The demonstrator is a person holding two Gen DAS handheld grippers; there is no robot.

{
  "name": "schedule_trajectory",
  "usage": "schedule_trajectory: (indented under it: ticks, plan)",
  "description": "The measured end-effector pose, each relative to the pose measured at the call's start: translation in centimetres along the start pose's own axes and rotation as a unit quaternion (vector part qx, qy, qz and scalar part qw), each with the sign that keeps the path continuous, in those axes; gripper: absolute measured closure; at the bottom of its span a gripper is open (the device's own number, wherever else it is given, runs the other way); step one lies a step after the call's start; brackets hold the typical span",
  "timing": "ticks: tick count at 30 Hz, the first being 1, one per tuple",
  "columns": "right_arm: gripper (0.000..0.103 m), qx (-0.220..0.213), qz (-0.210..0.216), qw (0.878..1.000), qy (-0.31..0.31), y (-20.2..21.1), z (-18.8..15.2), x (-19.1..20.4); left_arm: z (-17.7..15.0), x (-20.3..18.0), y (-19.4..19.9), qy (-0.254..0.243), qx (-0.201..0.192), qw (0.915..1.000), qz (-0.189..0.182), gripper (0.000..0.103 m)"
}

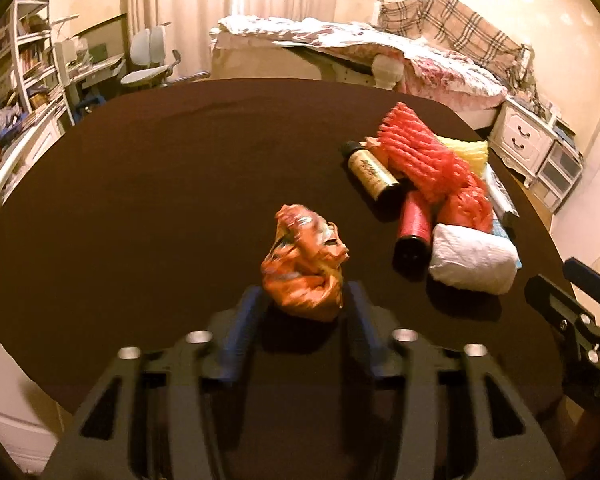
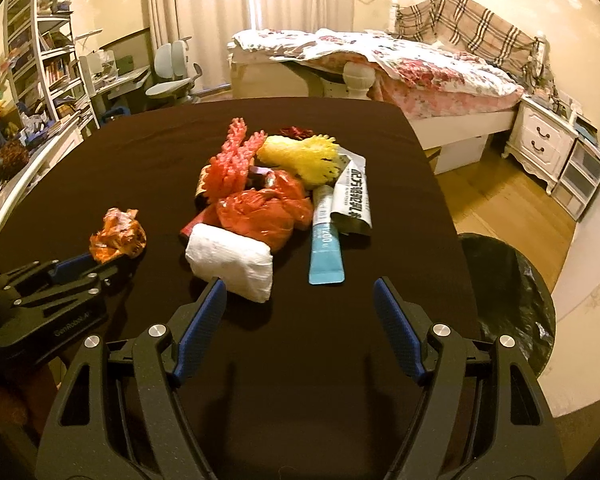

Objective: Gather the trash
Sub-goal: 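Grasp the orange plastic bag with the left tool while the right tool grasps the white tissue roll, then carry both items over the black bin and open both tools to drop them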

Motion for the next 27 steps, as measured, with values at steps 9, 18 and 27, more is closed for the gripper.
schedule_trajectory:
  ticks: [9, 18, 27]
  plan:
    - [0.028, 0.003, 0.008, 1.0, 0.004, -0.8, 0.3, 0.8, 0.3, 1.1, -0.8, 0.012, 0.006, 0.9999, -0.001, 0.047]
    - [0.022, 0.0, 0.028, 0.999, 0.015, -1.7, 0.9, 2.7, -0.1, 1.8, -0.2, -0.005, 0.001, 0.9999, 0.01, 0.062]
    - [0.065, 0.009, 0.051, 0.998, 0.043, -1.6, -0.1, 4.1, 0.1, 1.5, 0.5, -0.006, -0.008, 0.9998, 0.014, 0.062]
Point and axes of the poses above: each gripper's, at about its wrist camera, not at the fingertips, and y roughly against the way its jaws point, x to its left, z to its top, the point moved 5 cm from there along -y, roughly the way its jaws point, and after that the axes turned 14 degrees about -z, right-handed, at the moved point
